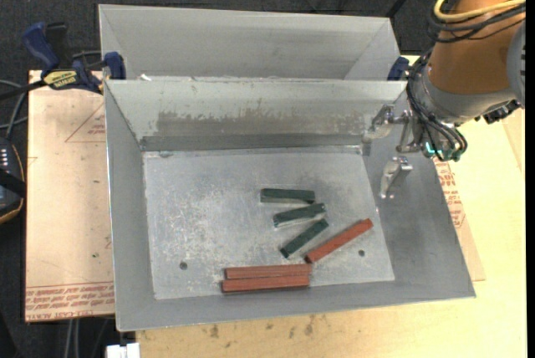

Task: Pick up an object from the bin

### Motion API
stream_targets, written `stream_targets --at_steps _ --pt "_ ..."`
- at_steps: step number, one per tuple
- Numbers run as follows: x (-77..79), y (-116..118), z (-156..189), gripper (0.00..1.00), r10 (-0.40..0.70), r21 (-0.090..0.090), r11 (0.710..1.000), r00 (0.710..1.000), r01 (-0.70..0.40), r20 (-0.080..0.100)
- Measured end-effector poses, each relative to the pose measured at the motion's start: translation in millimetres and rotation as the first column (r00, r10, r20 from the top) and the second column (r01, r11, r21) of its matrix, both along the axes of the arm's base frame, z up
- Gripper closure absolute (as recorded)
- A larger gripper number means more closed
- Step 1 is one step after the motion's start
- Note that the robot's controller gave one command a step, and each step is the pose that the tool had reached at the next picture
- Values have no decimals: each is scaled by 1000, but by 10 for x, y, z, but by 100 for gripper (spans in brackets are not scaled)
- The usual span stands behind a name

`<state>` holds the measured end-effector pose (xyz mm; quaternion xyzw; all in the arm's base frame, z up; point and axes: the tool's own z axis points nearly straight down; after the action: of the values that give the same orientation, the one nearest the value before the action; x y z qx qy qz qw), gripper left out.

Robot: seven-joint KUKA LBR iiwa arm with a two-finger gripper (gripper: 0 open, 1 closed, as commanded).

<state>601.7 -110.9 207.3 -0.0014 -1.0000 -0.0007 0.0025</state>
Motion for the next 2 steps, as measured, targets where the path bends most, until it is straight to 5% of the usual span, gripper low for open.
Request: stream_targets --at_steps 1,2 --pt "16 3 38 0 2 -1 1000 1000 -2 7" --pt "-98 315 -407 0 140 -2 990 990 -140 9"
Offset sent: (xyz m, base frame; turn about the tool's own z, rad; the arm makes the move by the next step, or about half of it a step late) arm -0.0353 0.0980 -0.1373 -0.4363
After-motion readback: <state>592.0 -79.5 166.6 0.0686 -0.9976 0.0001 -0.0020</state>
